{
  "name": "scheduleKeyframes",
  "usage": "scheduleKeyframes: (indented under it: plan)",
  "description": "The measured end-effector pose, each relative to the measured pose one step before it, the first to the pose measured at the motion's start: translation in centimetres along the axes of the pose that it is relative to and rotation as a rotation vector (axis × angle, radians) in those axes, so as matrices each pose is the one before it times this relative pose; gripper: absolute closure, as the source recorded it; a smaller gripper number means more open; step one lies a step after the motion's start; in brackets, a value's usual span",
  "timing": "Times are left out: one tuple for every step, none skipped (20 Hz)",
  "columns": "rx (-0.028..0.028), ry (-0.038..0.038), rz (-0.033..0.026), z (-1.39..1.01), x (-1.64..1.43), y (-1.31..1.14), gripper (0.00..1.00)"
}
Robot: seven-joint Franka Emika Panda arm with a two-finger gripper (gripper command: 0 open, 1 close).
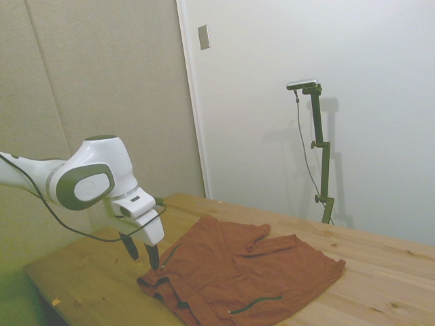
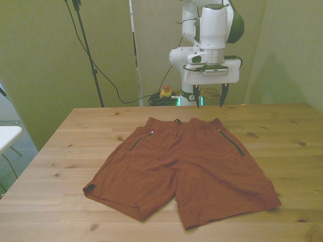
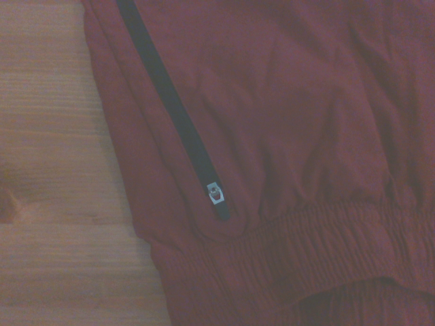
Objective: Fold the shorts
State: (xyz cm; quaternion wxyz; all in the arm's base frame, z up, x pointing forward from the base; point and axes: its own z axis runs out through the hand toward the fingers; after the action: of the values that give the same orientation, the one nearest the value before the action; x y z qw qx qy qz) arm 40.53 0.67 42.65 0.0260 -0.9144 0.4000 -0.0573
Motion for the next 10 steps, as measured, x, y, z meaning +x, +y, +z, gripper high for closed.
scheduleKeyframes:
  plan:
    - [0.00161, 0.00144, -0.00012, -0.091, 0.036, -0.048, 0.0]
    - [-0.01491, 0.01518, -0.01427, 0.131, -0.022, -0.125, 0.0]
    - [-0.02878, 0.04842, -0.01912, 0.038, -0.136, -0.554, 0.0]
    - [-0.02117, 0.04303, -0.01309, 0.024, -0.261, -0.861, 0.0]
    - [-0.01955, 0.03488, -0.01305, 0.02, -0.507, -1.154, 0.0]
    - [-0.01677, 0.02735, -0.01272, -0.067, -0.531, -1.213, 0.0]
    - [-0.01623, 0.02795, -0.01459, -0.067, -0.341, -0.957, 0.0]
    - [-0.01642, 0.03174, -0.01789, -0.093, -0.299, -0.83, 0.0]
    - [-0.01732, 0.03452, -0.01733, -0.077, -0.352, -0.746, 0.0]
    - [-0.02122, 0.04056, -0.02168, -0.116, -0.575, -0.725, 0.0]
